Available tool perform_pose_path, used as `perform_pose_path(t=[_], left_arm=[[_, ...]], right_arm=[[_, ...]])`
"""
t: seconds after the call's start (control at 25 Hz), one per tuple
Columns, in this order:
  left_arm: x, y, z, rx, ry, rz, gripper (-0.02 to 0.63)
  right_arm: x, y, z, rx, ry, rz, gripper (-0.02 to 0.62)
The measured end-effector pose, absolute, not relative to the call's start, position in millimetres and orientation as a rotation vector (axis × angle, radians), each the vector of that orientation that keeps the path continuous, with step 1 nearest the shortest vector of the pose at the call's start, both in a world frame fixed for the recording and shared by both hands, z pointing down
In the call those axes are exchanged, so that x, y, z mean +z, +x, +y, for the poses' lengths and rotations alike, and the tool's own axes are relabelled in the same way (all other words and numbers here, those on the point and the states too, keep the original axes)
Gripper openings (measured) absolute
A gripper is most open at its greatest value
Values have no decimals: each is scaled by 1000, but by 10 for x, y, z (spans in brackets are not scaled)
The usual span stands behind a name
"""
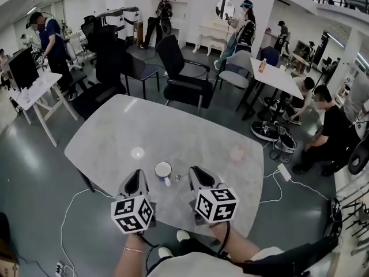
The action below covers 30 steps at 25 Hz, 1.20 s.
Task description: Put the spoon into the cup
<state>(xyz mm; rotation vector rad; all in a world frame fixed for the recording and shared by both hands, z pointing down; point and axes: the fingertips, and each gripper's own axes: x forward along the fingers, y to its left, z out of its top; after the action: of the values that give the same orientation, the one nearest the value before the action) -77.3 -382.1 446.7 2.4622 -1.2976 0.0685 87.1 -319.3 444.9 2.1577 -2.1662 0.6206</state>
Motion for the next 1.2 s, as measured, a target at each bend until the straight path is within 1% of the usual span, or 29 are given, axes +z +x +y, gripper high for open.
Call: perform_pose_path(t=[0.4, 1.2], left_arm=[[4686, -687, -3977, 134, 2441, -1300, 17], [5262, -869, -4111, 225, 2269, -1384, 17]], right_arm=[[4598, 983, -3399, 676, 2137, -2181, 60], [5191, 775, -3962, 810, 1959, -2220, 60]])
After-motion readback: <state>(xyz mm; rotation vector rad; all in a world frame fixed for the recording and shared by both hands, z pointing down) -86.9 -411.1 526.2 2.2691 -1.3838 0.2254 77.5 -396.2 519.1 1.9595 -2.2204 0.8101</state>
